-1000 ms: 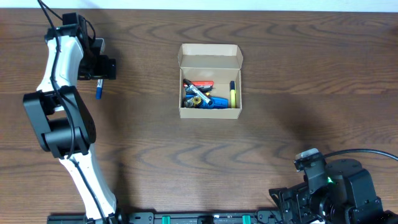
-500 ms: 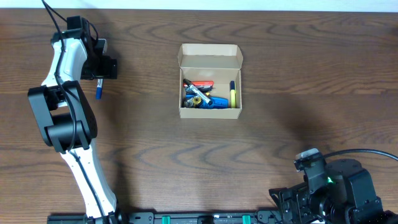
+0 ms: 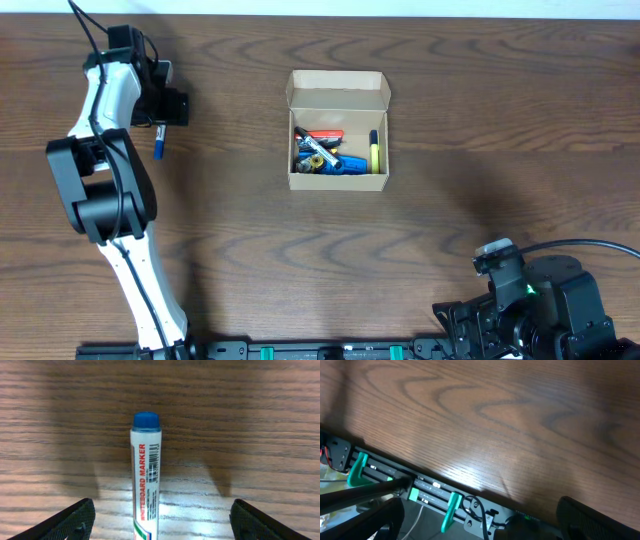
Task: Pack container
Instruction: 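Move the left gripper to the blue-capped marker and grasp it, then carry the blue-capped marker into the box and release it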
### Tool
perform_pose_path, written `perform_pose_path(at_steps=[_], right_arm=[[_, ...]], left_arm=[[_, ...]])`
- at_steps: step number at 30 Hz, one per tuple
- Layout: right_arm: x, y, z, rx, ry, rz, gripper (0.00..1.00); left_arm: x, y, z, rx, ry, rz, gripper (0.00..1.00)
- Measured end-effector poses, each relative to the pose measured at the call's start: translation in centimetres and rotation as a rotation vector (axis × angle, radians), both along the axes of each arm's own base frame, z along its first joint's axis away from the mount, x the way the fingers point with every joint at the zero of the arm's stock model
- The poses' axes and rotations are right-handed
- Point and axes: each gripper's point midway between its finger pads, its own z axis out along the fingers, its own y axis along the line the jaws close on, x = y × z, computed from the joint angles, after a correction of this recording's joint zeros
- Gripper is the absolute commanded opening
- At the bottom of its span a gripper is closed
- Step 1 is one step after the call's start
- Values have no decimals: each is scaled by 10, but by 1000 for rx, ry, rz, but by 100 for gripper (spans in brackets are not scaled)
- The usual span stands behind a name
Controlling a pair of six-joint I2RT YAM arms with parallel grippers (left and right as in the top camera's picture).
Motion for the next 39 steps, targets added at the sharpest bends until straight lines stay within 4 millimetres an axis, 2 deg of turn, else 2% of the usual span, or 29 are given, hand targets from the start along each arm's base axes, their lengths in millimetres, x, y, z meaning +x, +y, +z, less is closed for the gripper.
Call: perform_pose_path(at_steps=[2, 7, 12, 15, 18, 24, 29, 32, 34, 37, 39], right_arm=[[0, 0, 0, 0, 0, 0, 99], [0, 0, 0, 0, 0, 0, 99], [0, 0, 0, 0, 0, 0, 99], [0, 0, 0, 0, 0, 0, 99], [0, 0, 0, 0, 0, 0, 99], [0, 0, 0, 0, 0, 0, 99], [0, 0, 0, 0, 0, 0, 99], [0, 0, 0, 0, 0, 0, 99], [0, 0, 0, 0, 0, 0, 99], [0, 0, 0, 0, 0, 0, 99], [0, 0, 0, 0, 0, 0, 99]], left_arm=[[-2, 0, -7, -2, 14, -3, 83], [-2, 0, -8, -1, 15, -11, 75], [-2, 0, -8, -1, 16, -11, 54], [-3, -1, -8, -3, 23, -8, 34], [-9, -1, -9, -6, 44, -4, 8], [-22, -7, -8, -30, 103, 6, 5], [-37, -28, -5, -89, 164, -17, 6], [-35, -50, 9, -107, 143, -54, 5], [-29, -67, 32, -104, 91, -93, 6], [-19, -103, 94, -76, -61, -198, 6], [-20, -135, 144, -58, -180, -311, 5]])
